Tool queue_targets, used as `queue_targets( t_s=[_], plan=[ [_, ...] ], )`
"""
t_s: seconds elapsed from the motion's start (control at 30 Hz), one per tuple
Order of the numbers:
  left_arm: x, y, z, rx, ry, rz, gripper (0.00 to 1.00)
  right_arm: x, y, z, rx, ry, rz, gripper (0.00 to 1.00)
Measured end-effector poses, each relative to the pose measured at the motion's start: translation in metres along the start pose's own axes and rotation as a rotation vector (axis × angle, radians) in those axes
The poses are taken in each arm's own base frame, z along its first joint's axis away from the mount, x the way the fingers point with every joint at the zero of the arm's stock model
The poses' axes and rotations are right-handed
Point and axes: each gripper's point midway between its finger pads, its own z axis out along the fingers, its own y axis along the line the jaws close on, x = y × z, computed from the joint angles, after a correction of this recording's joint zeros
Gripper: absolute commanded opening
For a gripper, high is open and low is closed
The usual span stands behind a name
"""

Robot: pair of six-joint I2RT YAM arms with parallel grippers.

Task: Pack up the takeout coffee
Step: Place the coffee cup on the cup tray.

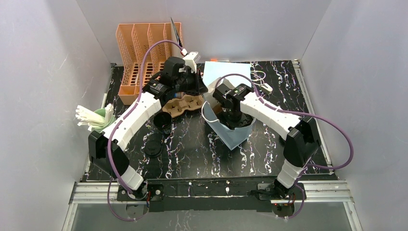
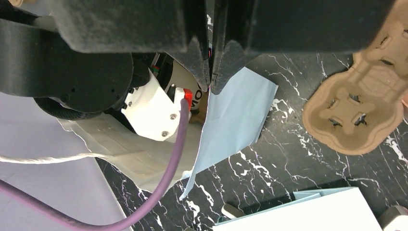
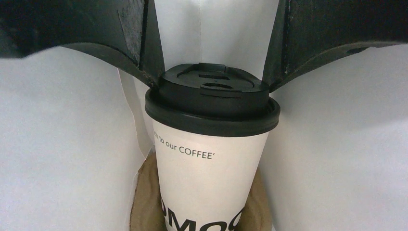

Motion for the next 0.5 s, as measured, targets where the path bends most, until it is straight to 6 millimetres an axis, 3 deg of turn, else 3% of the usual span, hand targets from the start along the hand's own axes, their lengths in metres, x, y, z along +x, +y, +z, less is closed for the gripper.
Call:
queue_targets(
  t_s=[0.5],
  plan=[
    [-0.0028, -0.0034, 0.0039, 0.045, -0.039, 0.056, 0.01, -0.0056, -0.0058, 0.0083, -0.001, 0.024, -0.034, 0.14]
  ],
)
